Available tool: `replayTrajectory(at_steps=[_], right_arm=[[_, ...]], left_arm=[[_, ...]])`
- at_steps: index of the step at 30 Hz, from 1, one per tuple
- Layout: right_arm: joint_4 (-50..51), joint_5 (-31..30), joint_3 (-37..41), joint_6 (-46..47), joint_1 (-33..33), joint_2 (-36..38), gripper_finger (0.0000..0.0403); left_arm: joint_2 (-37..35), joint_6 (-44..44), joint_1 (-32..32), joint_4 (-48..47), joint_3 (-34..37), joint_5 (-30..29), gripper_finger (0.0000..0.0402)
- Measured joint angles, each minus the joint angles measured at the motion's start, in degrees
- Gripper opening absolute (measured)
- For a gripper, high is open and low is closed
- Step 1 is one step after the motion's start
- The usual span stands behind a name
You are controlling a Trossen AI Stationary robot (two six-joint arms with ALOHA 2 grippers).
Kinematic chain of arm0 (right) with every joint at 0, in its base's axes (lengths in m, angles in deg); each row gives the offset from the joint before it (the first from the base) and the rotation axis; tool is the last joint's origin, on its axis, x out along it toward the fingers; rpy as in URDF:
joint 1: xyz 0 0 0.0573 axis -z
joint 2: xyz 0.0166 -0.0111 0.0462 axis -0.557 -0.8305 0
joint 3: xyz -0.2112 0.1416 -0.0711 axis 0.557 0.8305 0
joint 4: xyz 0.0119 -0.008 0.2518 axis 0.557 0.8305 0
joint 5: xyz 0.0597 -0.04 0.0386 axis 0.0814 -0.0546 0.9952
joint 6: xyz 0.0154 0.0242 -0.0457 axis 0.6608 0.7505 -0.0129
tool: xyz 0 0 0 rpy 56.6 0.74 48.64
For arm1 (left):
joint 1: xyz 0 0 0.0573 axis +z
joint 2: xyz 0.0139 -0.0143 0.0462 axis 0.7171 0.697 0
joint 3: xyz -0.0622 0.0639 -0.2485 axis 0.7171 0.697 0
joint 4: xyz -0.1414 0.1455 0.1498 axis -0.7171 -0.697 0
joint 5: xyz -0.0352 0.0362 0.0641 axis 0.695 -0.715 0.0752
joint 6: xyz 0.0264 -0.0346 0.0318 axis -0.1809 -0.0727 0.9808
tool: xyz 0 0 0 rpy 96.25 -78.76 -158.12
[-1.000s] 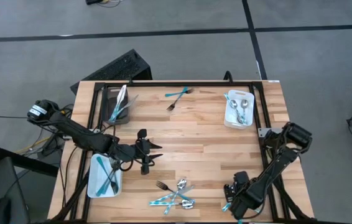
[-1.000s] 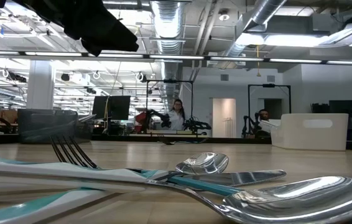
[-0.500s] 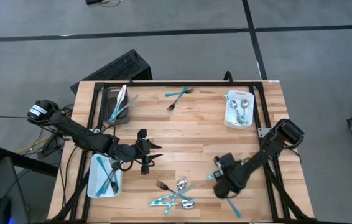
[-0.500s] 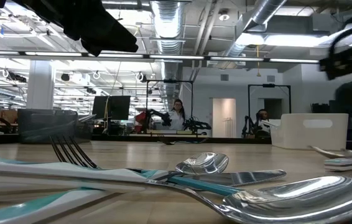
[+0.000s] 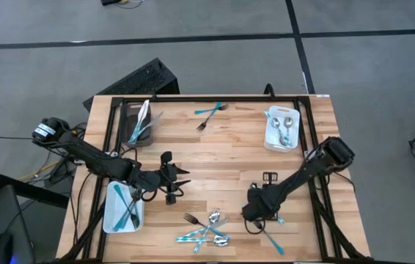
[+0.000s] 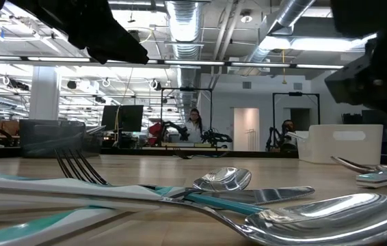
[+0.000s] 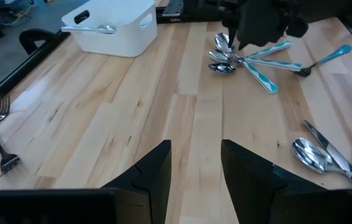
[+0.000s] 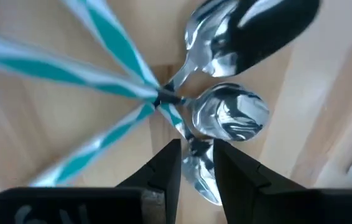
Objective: Sort silverware by color (type)
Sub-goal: Put the blue white spoon into the right white bin
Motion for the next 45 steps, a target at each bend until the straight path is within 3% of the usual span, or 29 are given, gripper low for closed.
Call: replayTrajectory(at_steps=[10,17,22,27,31,40,45], right_arm=[[-1.8,1.6,1.6,-17.3,1.0,0.1,0.0115],[-5.2,1.1,1.6,-16.2,-0.5,3.5,0.0082],[-13.8,-3.2,1.5,-12.9,-1.3,7.9,0.0074],[-8.7,-9.3,1.6,-11.9,-2.7,7.9,0.0074],[-6.8,-9.2,1.6,-9.0,-2.7,7.9,0.0095],[-8.8,-9.1,1.6,-8.5,-5.9,7.8,0.0195],[-9.7,-8.7,1.6,-8.4,-7.0,7.8,0.0214]], left_arm=[[0.0,-0.6,0.0,-0.5,0.0,-0.3,0.0128],[0.0,-0.6,0.1,-1.1,0.0,-0.9,0.0128],[0.0,-1.3,1.0,-0.9,0.0,-3.5,0.0128],[0.0,-1.4,2.0,-0.9,0.0,-3.6,0.0128],[0.0,-1.4,2.3,-0.9,0.0,-3.5,0.0128],[0.0,-1.4,2.3,-0.9,0.0,-4.0,0.0128],[0.0,-1.4,2.3,-0.9,0.0,-4.1,0.0128]])
